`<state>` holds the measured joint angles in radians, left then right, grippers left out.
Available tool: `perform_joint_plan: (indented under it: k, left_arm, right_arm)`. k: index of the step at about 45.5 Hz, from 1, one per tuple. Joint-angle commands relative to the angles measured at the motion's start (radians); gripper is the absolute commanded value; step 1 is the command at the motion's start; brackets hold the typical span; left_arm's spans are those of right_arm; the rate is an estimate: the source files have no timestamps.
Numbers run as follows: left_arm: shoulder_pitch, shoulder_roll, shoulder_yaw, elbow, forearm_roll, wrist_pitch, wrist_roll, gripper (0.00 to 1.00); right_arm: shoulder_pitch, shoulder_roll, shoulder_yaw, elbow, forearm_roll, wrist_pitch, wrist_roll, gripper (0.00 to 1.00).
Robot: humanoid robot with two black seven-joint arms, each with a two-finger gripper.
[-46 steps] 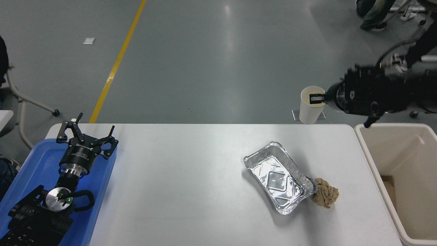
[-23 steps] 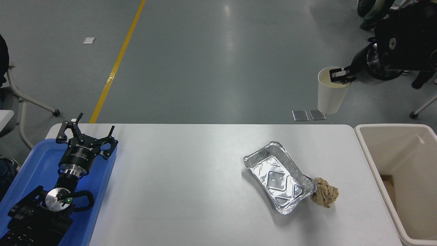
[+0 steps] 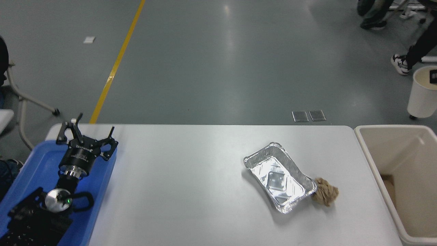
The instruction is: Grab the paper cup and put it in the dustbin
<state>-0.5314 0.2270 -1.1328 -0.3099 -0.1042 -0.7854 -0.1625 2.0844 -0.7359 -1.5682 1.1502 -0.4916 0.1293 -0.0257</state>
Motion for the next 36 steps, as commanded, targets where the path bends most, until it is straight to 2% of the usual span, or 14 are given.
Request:
perform_joint_plan:
  k: [1, 9, 19, 29, 36]
  left_arm:
    - [-0.001, 0.0, -0.001, 0.0, 0.0, 0.0, 0.0, 0.99]
    - [-0.001, 0.0, -0.001, 0.0, 0.0, 0.0, 0.0, 0.99]
    - [-0.001, 0.0, -0.001, 0.0, 0.0, 0.0, 0.0, 0.99]
    - [-0.001, 0.0, -0.002, 0.0, 0.0, 0.0, -0.002, 0.99]
    - [0.001, 0.0, -0.002, 0.0, 0.0, 0.0, -0.002, 0.99]
  right_arm:
    - [-0.357, -0.206, 0.117, -0.207, -0.015, -0.217, 0.0, 0.0]
    - [-0.812, -0.169, 0.457, -0.34, 0.2, -0.356, -0.003, 0.0]
    - [-1.268, 0.045, 0.79, -0.582, 0.317, -0.47, -0.003, 0.0]
    - [-1.443, 0.199, 0.936, -0.76, 0.415, -0.471, -0.002, 0.0]
    - [-1.472, 0.256, 0.944, -0.807, 0.456, -0.461, -0.002, 0.0]
